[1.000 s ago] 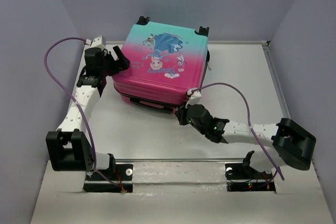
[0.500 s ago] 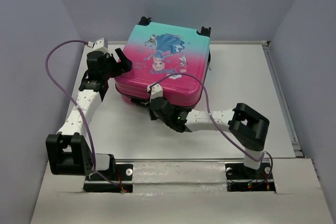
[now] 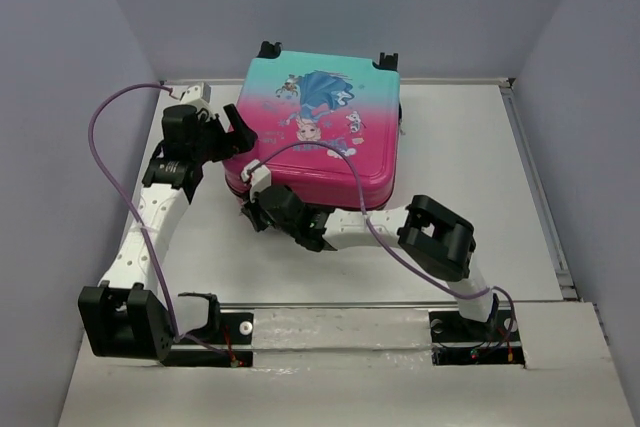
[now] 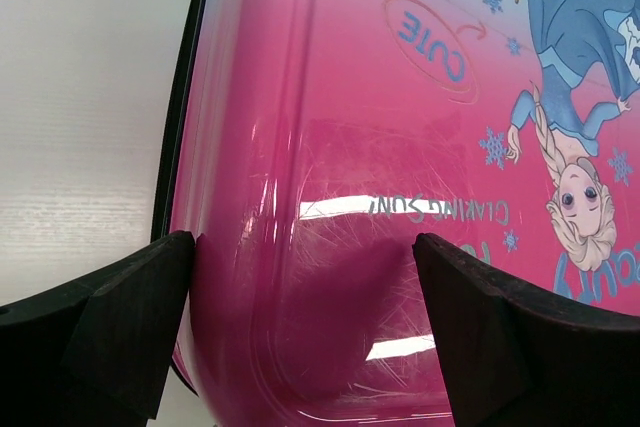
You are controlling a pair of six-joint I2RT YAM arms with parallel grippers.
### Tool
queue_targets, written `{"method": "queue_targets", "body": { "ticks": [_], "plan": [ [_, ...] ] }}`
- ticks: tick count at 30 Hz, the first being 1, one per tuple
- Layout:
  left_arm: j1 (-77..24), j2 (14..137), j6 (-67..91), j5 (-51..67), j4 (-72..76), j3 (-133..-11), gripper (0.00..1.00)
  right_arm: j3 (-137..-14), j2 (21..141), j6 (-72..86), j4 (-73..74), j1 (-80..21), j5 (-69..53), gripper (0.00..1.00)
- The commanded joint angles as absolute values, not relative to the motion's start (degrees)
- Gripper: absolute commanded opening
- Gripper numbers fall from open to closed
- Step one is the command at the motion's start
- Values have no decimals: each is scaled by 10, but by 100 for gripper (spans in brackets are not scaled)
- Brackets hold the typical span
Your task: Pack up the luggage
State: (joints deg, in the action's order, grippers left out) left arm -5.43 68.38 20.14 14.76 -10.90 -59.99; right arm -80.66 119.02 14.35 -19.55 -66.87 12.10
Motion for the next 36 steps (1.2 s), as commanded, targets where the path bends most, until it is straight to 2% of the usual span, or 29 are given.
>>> {"method": "queue_targets", "body": {
  "ticks": [1,7,9,10,11,12,15,18,23,25,29,33,36],
  "plan": [
    [-98,630,248,321,-117,-628,99,-802,1220,196,-312,-729,-143,7],
    [-98,604,279,337,-86,-586,99,-732,1188,197,-307,-746,-165,7],
    [-98,596,277,337,-83,-579,99,-690,1118,204,-260,-746,-135,12],
    [-98,594,276,332,-86,-574,99,-668,1088,208,-239,-746,-113,34],
    [-98,588,271,320,-85,-570,99,-634,1056,212,-213,-746,-96,51],
    [-98,585,269,312,-85,-563,99,-623,992,215,-140,-746,-56,74],
    [-98,576,263,276,-81,-547,99,-603,904,220,-15,-746,-5,91],
    [-98,571,261,266,-72,-533,99,-593,797,221,44,-730,61,94],
    [-104,563,257,257,-66,-503,99,-596,640,239,89,-557,94,96],
    [-106,563,251,251,-66,-491,99,-613,618,236,111,-502,126,100],
    [-120,559,243,216,-68,-481,99,-673,635,226,143,-291,102,100],
    [-147,555,232,159,-76,-478,99,-700,712,248,146,-153,-21,100],
    [-184,552,219,80,-94,-483,99,-723,772,248,145,-136,-68,100]
  ]
}}
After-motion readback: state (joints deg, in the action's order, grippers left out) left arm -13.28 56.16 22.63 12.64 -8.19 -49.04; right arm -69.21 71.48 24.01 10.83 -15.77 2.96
